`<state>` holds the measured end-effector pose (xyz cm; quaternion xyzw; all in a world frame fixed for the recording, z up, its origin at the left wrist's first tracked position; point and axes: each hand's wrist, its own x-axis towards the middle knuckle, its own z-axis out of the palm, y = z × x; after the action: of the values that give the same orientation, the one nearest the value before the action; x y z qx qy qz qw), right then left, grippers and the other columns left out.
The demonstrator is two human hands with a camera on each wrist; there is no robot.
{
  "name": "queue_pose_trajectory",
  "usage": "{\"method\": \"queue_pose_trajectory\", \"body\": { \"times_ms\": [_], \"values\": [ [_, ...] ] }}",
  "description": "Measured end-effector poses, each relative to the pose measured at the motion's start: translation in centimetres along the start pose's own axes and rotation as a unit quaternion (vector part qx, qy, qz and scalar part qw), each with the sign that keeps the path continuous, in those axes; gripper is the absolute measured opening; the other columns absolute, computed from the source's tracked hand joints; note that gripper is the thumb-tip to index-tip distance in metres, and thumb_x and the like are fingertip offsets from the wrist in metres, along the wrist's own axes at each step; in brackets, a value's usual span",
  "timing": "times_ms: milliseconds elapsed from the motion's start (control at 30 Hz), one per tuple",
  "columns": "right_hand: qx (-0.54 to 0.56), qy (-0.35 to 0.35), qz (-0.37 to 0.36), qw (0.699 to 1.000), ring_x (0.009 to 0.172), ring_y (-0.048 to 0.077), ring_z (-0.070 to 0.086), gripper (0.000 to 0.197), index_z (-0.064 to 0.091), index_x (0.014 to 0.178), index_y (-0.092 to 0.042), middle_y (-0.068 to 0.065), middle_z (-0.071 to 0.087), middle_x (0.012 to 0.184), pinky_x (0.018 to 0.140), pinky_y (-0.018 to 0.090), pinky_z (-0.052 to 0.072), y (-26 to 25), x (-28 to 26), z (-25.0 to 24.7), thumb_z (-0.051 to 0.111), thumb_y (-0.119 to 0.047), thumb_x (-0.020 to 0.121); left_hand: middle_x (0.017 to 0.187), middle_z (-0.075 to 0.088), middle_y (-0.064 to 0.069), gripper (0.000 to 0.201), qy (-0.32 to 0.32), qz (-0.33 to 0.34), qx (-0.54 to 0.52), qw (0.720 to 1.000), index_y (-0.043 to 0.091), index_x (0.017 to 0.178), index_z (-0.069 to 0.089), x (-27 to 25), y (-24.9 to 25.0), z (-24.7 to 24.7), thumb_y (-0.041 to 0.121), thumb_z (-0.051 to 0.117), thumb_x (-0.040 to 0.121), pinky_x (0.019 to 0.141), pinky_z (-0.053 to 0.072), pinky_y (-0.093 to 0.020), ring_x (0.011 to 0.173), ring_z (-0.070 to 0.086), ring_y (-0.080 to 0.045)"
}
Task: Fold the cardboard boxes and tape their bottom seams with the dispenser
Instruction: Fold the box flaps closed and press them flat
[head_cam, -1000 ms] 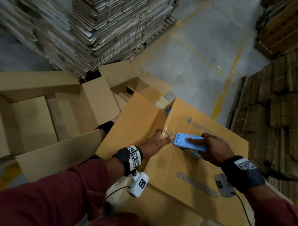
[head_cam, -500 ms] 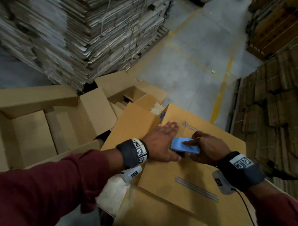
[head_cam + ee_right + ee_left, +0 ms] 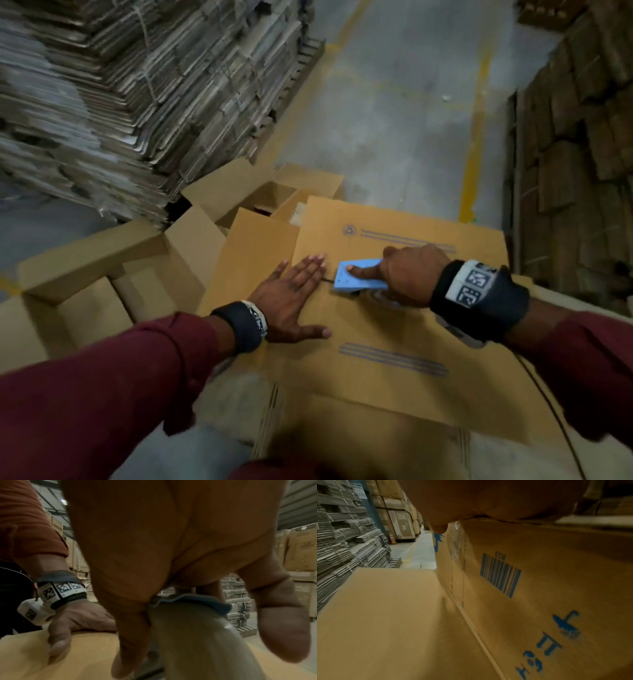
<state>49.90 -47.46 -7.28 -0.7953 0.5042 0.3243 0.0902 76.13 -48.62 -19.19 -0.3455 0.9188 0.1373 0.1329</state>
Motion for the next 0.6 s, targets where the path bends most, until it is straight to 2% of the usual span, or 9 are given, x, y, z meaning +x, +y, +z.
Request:
{"method": "queue_pose_trajectory", "body": {
  "times_ms": [133,233,300,367,533,600],
  "values": [
    [0.016,0.014,0.01,1.0,0.111,0.032,0.062,0.063,0.002,0.15,-0.066,0.007,0.049,0.123,0.07,0.037,0.038,2.0,-2.6,2.2,0.037,-0.068,0.099,0.168,-0.029,0.004,0.124,0.001,-0.002,0.018,1.0,0.02,0.163,-0.019,0.4,0.1,-0.2,0.101,0.018,0.077,0.128,0.001,-0.054,0.155,-0.025,-0.013],
    [0.023,0.011,0.018,1.0,0.117,0.031,0.06,0.061,0.005,0.149,-0.068,0.005,0.05,0.126,0.082,0.043,0.041,4.3,-5.0,3.5,0.036,-0.072,0.096,0.168,-0.03,0.007,0.124,-0.006,-0.01,0.025,1.0,0.022,0.162,-0.022,0.3,0.2,-0.4,0.102,0.019,0.076,0.128,0.0,-0.054,0.155,-0.027,-0.012],
    [0.036,-0.011,0.047,0.998,0.119,0.028,0.06,0.062,0.005,0.147,-0.071,0.003,0.051,0.124,0.088,0.044,0.045,6.6,-7.6,5.0,0.034,-0.077,0.092,0.168,-0.03,0.007,0.124,-0.009,-0.012,0.03,0.999,0.022,0.162,-0.022,0.4,0.3,-0.5,0.102,0.019,0.076,0.128,0.0,-0.055,0.155,-0.026,-0.012],
    [0.04,-0.027,0.073,0.996,0.119,0.027,0.059,0.065,0.001,0.147,-0.07,0.002,0.049,0.123,0.085,0.041,0.044,7.9,-9.8,6.6,0.031,-0.079,0.091,0.169,-0.028,0.006,0.124,-0.004,-0.011,0.033,0.999,0.022,0.162,-0.02,0.7,0.5,-0.5,0.102,0.02,0.076,0.127,0.002,-0.056,0.156,-0.024,-0.013],
    [0.036,-0.01,0.091,0.995,0.117,0.031,0.057,0.064,0.003,0.149,-0.068,0.006,0.049,0.128,0.09,0.044,0.039,7.3,-9.4,7.6,0.036,-0.074,0.095,0.169,-0.027,0.006,0.125,-0.002,-0.022,0.035,0.999,0.022,0.162,-0.019,0.8,0.8,-0.6,0.102,0.02,0.075,0.126,0.003,-0.06,0.156,-0.023,-0.014],
    [0.049,-0.01,0.09,0.995,0.116,0.032,0.057,0.066,0.003,0.15,-0.066,0.007,0.048,0.129,0.088,0.043,0.04,7.4,-9.3,7.7,0.038,-0.073,0.095,0.168,-0.028,0.007,0.125,-0.004,-0.025,0.034,0.999,0.022,0.162,-0.021,0.8,0.9,-0.7,0.102,0.021,0.075,0.126,0.001,-0.06,0.156,-0.024,-0.013]
  ]
}}
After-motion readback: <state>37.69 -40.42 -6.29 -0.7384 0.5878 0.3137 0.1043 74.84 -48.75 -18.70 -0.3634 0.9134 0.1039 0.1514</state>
